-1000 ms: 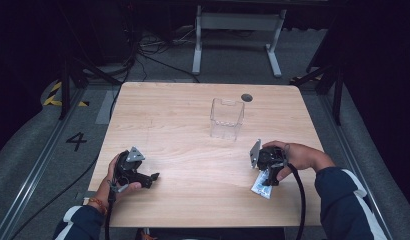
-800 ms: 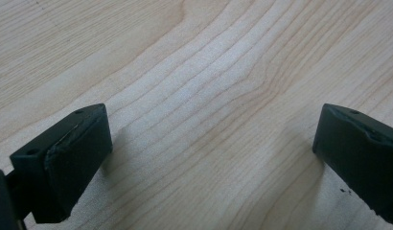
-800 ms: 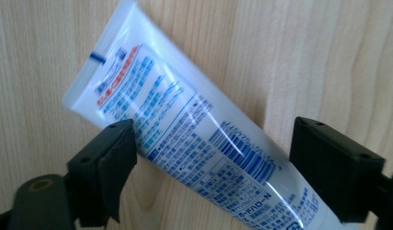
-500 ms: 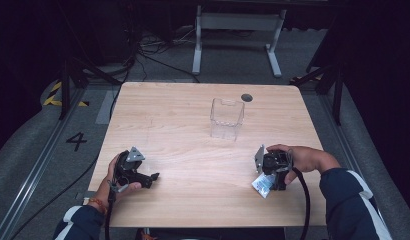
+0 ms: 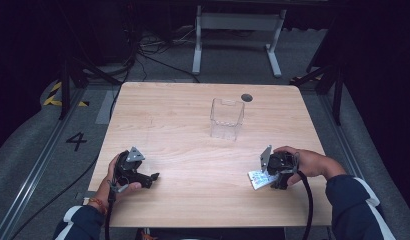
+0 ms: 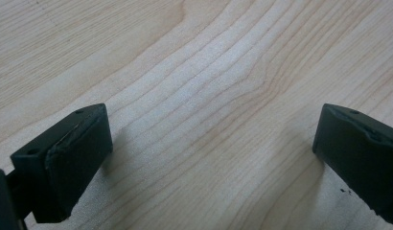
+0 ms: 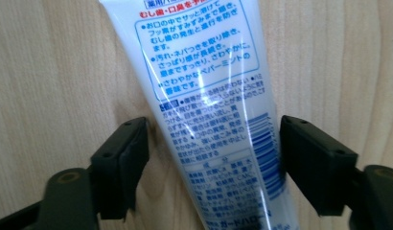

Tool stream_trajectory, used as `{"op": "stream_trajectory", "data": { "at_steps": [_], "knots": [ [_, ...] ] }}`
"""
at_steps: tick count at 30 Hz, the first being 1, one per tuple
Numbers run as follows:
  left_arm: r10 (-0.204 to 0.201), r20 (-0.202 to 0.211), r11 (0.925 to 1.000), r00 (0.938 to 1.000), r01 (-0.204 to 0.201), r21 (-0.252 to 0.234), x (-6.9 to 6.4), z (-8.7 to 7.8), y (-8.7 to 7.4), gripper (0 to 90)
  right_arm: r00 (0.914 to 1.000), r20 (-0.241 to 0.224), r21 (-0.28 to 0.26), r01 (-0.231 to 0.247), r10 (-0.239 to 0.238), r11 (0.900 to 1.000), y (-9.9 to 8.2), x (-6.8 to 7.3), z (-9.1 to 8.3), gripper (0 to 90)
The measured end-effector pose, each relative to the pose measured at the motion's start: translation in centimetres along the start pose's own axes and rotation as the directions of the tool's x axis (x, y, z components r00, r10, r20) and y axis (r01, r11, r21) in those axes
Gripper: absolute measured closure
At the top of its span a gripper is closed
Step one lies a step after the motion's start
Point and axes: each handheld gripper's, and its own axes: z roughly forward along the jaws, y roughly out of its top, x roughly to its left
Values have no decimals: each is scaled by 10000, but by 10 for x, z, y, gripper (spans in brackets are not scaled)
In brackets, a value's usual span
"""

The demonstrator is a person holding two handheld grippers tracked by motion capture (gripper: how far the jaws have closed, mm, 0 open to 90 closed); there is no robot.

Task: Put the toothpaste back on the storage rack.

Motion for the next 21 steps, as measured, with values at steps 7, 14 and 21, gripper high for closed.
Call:
{"op": "stream_trajectory", "data": {
  "at_steps": [7,14,21],
  "knots": [
    [-1,0,10000,10000,1,-2,0,0,0,3,9979,-530,7,-379,379,9993,6,-2,4,190],
    [3,-4,10000,10000,-3,-2,0,0,0,3,9974,-589,-489,-434,405,9979,7,-3,0,377],
    [1,-4,10000,10000,-1,-2,0,0,0,4,9973,-529,-872,-556,511,9946,2,-1,-2,474]
  ]
}}
